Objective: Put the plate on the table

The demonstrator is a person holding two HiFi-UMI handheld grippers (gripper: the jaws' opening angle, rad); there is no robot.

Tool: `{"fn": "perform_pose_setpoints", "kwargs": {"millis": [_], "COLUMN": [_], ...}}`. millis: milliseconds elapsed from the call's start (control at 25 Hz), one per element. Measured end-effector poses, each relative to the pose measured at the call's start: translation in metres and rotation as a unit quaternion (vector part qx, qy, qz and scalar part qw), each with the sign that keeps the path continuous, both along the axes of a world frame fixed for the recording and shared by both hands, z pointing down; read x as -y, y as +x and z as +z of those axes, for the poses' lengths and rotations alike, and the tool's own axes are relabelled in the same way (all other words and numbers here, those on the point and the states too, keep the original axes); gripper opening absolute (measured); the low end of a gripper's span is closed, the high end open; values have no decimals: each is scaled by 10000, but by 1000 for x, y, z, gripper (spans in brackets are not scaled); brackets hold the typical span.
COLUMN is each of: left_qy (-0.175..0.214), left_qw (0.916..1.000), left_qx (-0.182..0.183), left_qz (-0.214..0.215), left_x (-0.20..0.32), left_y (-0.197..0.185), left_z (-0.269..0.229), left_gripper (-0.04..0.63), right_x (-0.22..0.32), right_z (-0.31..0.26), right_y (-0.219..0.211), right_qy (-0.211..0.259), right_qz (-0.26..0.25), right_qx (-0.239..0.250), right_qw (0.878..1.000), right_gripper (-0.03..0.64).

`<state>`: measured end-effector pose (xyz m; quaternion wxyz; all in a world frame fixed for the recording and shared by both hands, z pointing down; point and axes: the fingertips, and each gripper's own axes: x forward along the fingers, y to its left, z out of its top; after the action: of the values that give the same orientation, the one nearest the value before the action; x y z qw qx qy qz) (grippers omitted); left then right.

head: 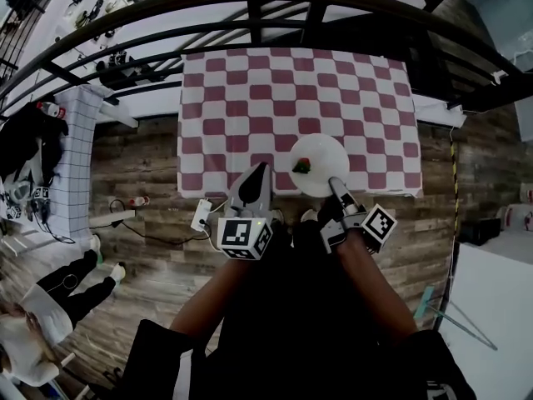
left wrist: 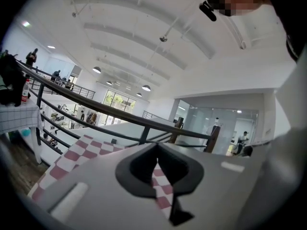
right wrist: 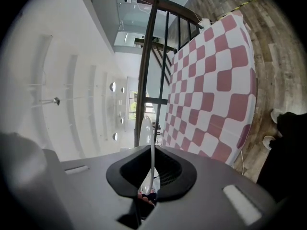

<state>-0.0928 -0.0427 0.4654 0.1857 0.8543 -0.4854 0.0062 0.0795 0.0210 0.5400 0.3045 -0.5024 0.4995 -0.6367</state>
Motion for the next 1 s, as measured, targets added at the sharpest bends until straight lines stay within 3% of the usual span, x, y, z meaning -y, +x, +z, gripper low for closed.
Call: {"fn": "perform_pose_setpoints", "kwargs": {"millis": [560,1000], "left_qy": [-259,-99], "left_qw": [9992,9990], "left_qx": [137,238], "left_qz": [-258,-355], "left_x": [8,50], "left_y": [15,50], "left_z": [19,16], "left_gripper": [10,11], "right_x": [25,87], "right_z": [15,25], "right_y": [11,45], "right_qy": [-114,97], "right_qz": [-404,-670], "right_qx": [-31,-141], "right_qw": [9991,9976], "right_gripper": [15,15]}}
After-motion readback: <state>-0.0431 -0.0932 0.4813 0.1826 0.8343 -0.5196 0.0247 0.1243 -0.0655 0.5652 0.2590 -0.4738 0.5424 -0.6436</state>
